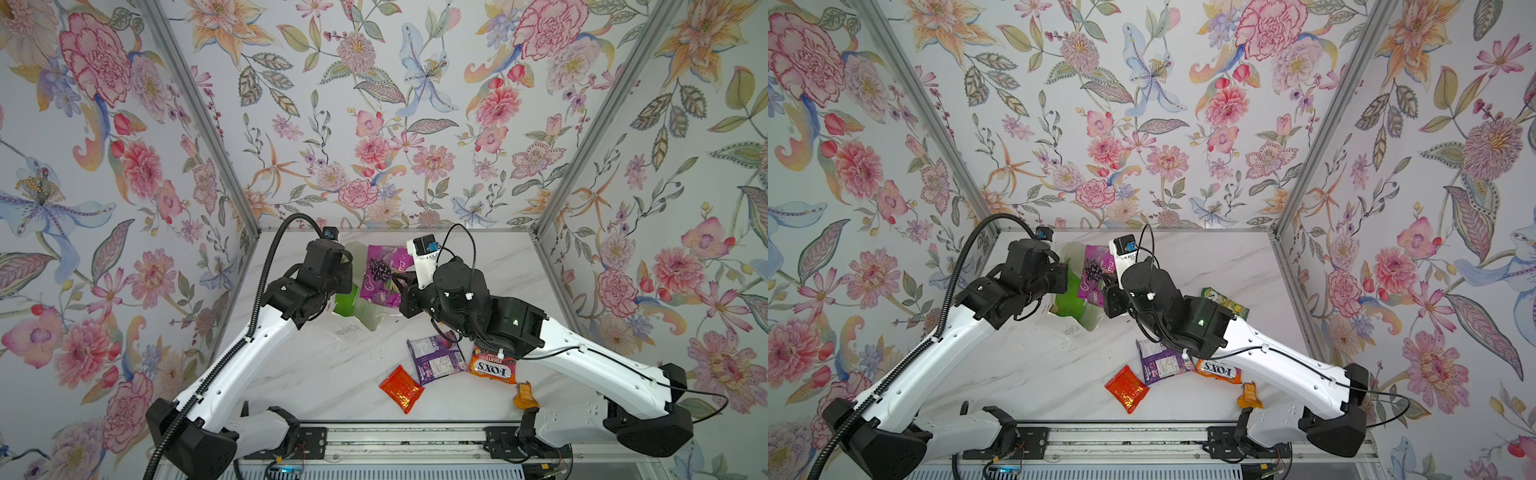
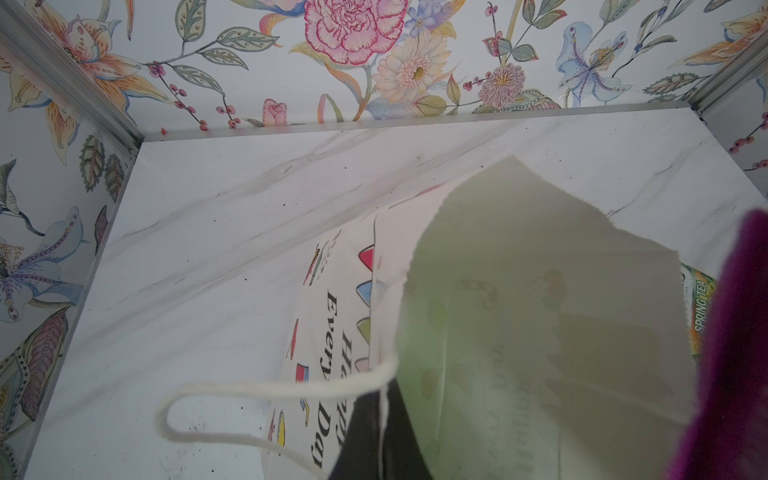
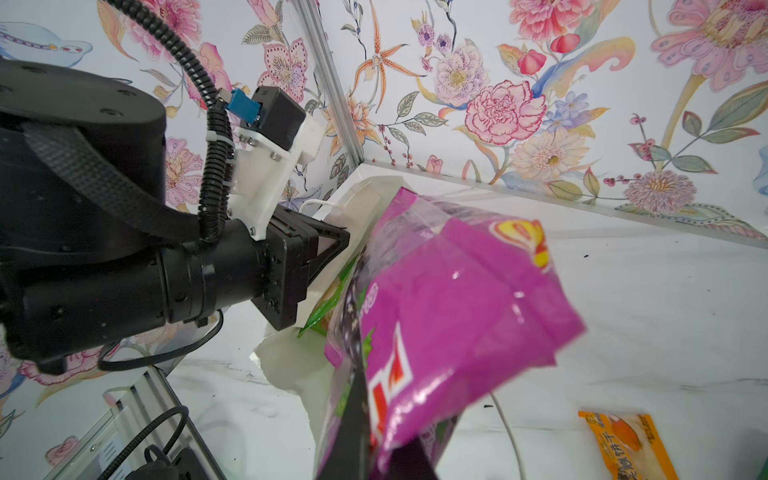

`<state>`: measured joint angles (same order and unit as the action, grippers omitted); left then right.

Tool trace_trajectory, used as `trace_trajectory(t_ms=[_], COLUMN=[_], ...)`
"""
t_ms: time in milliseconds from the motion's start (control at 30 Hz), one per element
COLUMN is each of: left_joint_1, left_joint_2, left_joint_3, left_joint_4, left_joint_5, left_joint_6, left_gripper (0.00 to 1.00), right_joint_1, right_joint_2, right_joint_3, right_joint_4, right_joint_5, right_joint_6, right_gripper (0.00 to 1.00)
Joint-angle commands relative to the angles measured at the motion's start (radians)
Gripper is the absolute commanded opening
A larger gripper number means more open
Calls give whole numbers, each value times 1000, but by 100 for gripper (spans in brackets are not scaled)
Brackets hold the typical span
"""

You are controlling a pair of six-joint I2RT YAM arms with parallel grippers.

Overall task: Place the snacks into the paper bag
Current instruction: 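Carry the purple grape bag with the right gripper toward the paper bag opening, then lower the purple grape bag into the paper bag and open the right gripper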

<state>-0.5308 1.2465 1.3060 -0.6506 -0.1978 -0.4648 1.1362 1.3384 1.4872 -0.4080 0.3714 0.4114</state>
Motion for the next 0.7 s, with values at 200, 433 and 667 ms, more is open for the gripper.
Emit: trace_trajectory(t_ms=[200,433,667], left_joint_1=[-11,-11,-16], left_joint_2=[-1,1,-1], left_joint_3=[24,24,29], left_joint_4=[28,31,22], left_joint_5=[-18,1,-15], left_joint_6=[-8,-11,-8], left_gripper=[0,0,0], right_joint_1=[12,9,-4], right_joint_2=[36,103,167], right_joint_3=[92,160,233], right_joint_4=[23,-53,-139], right_joint_5=[41,49,66], right_joint_6=[49,53,76], right_gripper=[0,0,0])
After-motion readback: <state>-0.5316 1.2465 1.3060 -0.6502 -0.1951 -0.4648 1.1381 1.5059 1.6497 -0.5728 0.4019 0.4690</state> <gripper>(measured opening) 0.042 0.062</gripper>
